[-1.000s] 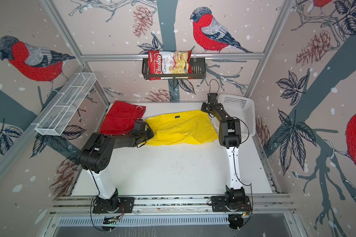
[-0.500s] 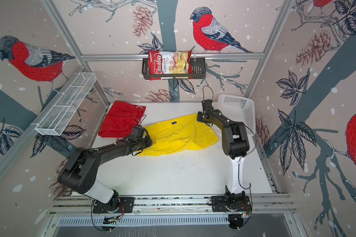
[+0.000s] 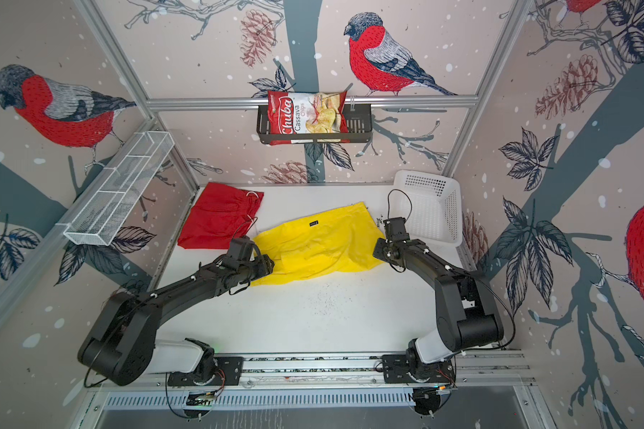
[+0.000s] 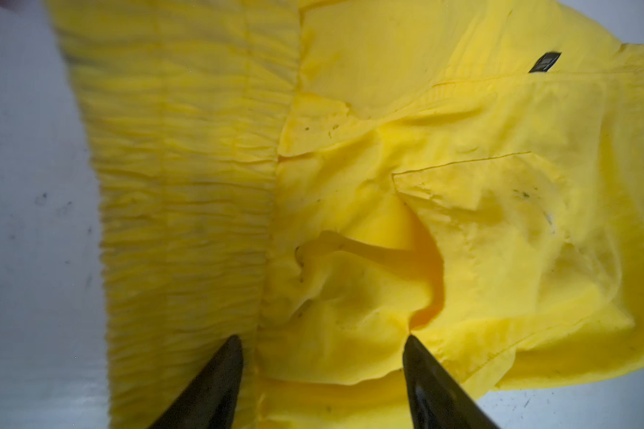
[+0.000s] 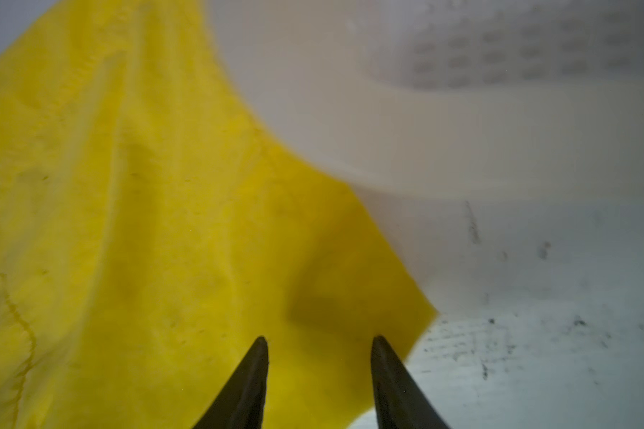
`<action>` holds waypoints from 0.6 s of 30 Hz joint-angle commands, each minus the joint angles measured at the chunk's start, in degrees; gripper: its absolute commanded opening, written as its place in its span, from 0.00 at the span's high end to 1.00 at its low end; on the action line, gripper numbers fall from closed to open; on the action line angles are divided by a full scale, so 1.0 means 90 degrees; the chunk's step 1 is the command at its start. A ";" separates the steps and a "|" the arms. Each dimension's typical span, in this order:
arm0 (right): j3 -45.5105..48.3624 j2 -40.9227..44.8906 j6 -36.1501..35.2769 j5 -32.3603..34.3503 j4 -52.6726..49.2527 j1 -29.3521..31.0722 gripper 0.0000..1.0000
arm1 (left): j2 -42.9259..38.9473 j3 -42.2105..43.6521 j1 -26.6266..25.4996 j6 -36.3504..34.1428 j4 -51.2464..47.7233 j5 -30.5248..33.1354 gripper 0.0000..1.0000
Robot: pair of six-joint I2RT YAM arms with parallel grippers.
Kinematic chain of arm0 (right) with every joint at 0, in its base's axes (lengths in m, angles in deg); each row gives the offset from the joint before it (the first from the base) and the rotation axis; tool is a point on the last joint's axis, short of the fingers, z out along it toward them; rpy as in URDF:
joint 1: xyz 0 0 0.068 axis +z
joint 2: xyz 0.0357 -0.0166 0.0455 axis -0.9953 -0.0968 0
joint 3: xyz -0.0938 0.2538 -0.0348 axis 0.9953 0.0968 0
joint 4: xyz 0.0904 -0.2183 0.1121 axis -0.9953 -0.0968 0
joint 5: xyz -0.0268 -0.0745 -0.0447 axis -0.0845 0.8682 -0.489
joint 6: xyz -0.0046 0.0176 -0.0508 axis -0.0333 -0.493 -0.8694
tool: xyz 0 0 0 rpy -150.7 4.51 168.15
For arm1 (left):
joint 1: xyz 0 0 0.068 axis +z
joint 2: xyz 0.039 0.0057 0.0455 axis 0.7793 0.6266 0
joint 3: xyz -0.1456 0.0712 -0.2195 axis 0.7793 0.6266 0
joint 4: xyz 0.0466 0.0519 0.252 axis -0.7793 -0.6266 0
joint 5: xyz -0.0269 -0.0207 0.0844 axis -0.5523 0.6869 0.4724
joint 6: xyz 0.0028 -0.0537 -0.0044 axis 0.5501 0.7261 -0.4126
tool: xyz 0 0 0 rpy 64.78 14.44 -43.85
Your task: Fold and stack the shorts
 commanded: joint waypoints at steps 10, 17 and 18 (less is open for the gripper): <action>0.0506 -0.0823 0.0678 -0.1427 0.1366 -0.0185 0.76 | -0.0018 0.0280 0.0224 -0.0055 -0.0435 0.0215 0.33; 0.1062 -0.0147 0.0577 -0.1214 0.1088 -0.0883 1.00 | 0.0011 0.0374 0.0254 -0.0049 -0.0458 0.0262 0.34; 0.1141 0.0048 0.0493 -0.1176 0.1014 -0.1065 1.00 | 0.0025 0.0416 0.0256 -0.0039 -0.0442 0.0242 0.35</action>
